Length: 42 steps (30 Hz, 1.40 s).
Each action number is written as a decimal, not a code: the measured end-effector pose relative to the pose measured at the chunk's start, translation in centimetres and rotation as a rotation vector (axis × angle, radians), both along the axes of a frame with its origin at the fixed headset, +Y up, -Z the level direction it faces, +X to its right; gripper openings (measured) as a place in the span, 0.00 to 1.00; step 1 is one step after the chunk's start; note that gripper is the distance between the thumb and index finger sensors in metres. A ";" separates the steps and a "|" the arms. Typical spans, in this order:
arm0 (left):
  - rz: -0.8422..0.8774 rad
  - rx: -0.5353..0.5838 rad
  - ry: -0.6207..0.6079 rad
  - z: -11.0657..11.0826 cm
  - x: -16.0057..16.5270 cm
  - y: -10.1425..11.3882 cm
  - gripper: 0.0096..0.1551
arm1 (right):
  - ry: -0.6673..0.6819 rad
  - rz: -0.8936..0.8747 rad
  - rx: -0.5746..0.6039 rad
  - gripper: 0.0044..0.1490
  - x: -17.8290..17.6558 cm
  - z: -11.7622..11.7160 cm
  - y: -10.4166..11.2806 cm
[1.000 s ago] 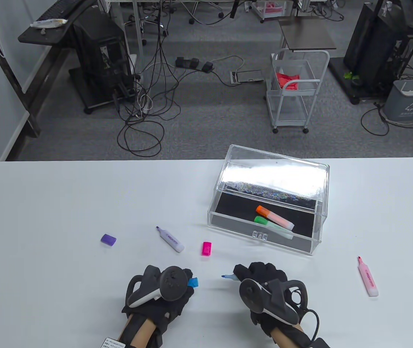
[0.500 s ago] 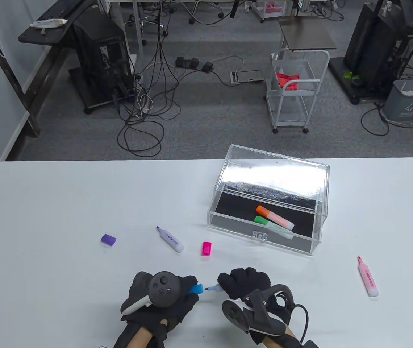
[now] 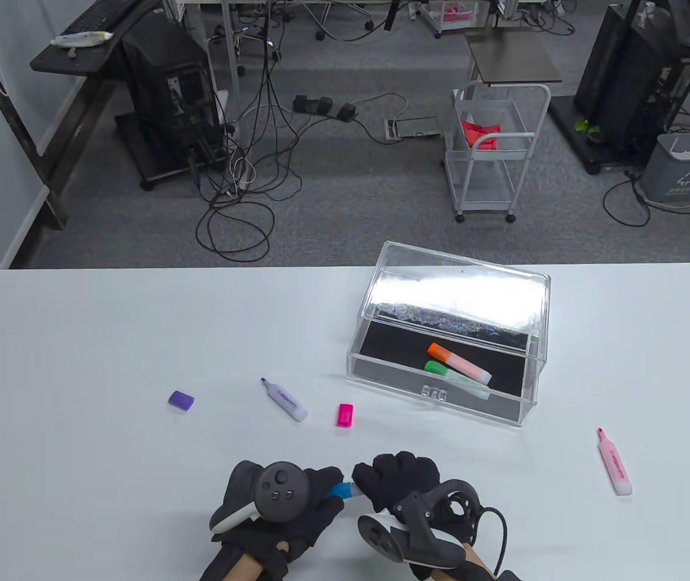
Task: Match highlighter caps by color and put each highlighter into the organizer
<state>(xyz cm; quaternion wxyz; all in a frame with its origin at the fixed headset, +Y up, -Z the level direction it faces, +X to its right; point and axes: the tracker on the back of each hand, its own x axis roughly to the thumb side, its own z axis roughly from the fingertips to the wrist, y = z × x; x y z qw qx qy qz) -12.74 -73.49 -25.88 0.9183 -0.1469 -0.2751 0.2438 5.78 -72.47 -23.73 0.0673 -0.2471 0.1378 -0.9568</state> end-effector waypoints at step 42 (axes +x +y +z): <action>-0.519 0.245 0.296 -0.4 -4.8 0.0 0.49 | -0.578 -0.213 -0.149 0.34 10.9 -15.0 4.6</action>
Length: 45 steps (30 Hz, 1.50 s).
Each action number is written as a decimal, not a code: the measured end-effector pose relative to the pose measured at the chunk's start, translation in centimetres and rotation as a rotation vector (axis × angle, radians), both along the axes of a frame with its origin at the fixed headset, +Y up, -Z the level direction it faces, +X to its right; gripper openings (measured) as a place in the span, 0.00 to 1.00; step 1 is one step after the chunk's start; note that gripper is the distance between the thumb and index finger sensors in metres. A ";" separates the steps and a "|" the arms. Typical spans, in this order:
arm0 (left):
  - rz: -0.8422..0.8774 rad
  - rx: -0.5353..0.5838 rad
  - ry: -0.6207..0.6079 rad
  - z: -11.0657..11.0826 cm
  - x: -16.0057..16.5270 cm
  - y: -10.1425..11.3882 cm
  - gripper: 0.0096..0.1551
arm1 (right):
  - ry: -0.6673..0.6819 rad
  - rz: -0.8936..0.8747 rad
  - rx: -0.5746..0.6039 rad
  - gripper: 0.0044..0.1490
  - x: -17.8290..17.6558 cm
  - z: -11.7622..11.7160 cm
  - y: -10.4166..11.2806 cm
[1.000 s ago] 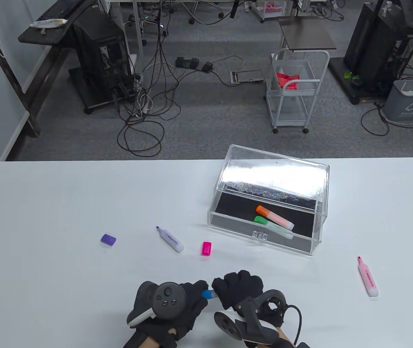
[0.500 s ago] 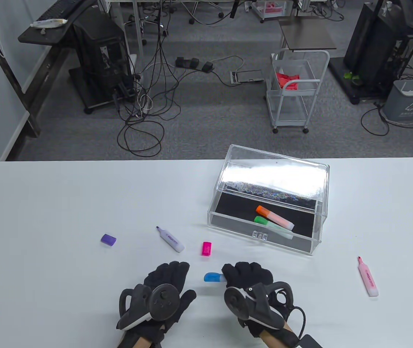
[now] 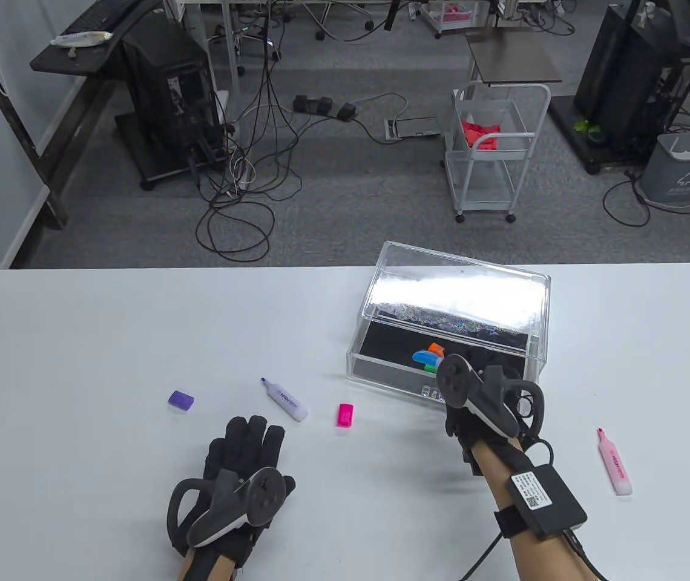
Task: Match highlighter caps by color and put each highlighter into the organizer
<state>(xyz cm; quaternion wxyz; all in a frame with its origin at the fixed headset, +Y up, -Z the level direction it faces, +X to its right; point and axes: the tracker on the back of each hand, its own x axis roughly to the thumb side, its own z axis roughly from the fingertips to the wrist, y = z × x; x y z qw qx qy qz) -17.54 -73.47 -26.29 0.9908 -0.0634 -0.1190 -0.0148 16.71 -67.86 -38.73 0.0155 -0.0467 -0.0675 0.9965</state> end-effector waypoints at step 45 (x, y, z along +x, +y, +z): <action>-0.059 -0.106 0.044 -0.7 -1.4 -0.9 0.55 | -0.429 -0.176 -0.109 0.47 15.0 5.9 0.0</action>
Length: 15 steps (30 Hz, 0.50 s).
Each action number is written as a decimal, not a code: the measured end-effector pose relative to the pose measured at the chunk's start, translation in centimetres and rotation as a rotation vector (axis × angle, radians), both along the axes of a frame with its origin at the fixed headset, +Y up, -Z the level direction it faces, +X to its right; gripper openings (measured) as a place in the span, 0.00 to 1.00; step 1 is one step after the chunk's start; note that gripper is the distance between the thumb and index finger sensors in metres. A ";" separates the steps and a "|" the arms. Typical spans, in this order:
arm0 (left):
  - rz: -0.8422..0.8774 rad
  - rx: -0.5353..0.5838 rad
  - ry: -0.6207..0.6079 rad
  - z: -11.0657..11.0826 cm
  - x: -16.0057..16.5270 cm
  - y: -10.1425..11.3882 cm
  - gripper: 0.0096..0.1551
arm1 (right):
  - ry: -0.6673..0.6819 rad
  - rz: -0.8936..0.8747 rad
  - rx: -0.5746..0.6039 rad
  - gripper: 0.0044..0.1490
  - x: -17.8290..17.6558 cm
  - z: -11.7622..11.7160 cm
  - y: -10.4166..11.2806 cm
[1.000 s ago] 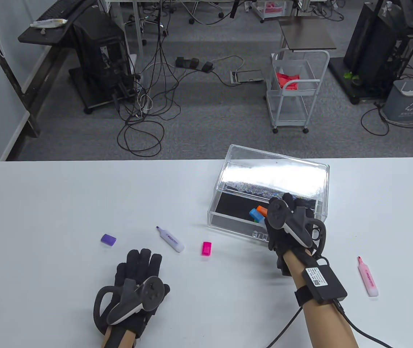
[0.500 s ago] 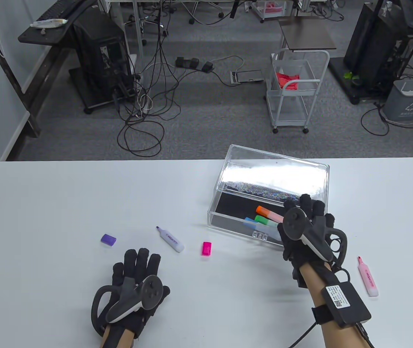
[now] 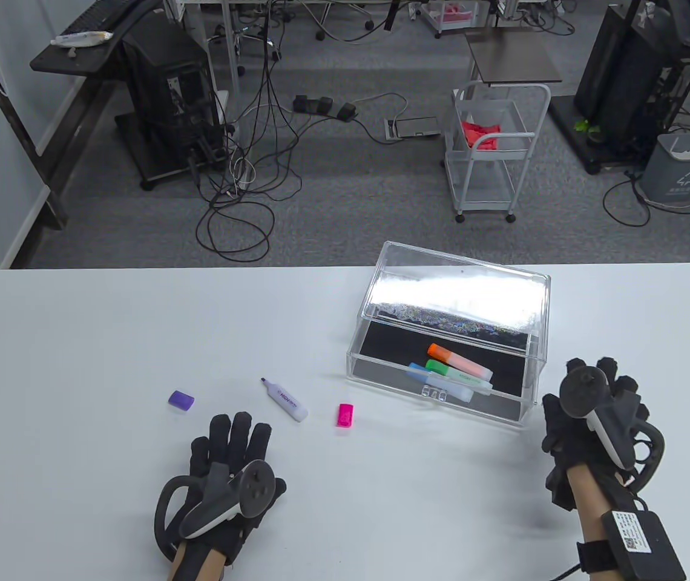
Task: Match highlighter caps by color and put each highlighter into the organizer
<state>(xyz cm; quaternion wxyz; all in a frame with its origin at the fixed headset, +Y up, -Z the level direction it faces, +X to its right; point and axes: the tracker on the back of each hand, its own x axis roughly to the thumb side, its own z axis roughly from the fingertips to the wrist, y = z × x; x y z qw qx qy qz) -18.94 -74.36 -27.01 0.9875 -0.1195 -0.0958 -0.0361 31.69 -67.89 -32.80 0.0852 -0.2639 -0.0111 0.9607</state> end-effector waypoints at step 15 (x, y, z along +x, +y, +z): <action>-0.016 -0.022 0.001 0.0 0.1 -0.1 0.55 | -0.233 -0.092 -0.251 0.49 6.1 0.8 -7.2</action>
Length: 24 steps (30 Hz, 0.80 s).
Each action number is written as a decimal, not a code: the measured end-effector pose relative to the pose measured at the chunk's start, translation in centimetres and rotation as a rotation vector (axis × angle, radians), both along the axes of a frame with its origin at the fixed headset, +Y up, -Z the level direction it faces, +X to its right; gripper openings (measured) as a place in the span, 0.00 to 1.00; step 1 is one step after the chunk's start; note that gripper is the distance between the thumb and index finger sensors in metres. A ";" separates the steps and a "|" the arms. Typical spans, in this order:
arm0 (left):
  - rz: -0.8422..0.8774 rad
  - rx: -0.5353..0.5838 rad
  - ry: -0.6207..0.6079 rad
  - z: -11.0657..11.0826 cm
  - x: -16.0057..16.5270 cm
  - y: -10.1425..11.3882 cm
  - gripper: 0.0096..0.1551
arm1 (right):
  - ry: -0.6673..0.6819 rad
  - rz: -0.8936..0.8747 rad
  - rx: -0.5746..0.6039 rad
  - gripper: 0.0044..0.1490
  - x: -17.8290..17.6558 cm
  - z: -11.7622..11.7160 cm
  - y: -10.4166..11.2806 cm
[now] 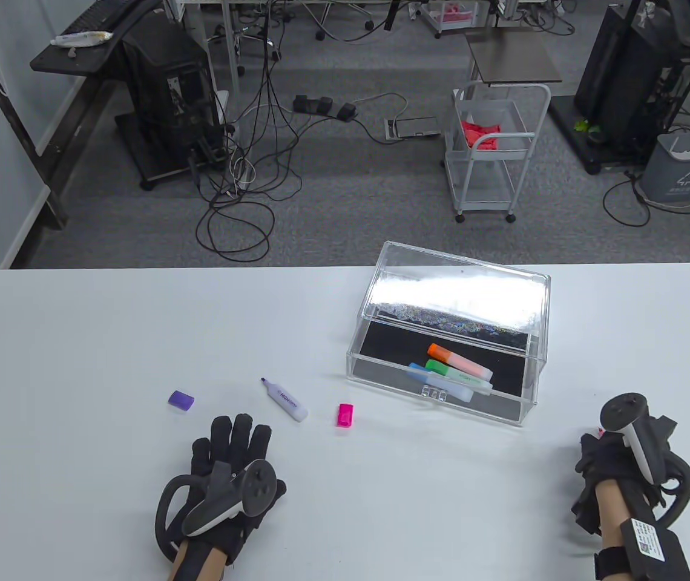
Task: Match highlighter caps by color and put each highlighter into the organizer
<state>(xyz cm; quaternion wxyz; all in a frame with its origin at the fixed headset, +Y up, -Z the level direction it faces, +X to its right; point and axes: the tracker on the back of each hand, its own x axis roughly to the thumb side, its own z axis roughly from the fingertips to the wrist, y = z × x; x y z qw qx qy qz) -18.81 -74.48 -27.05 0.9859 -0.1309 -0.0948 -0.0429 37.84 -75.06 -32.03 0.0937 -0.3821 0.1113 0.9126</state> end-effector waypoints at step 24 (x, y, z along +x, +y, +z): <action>0.000 -0.003 0.007 0.0 0.0 0.0 0.55 | 0.043 0.246 -0.202 0.37 -1.6 -1.2 -2.7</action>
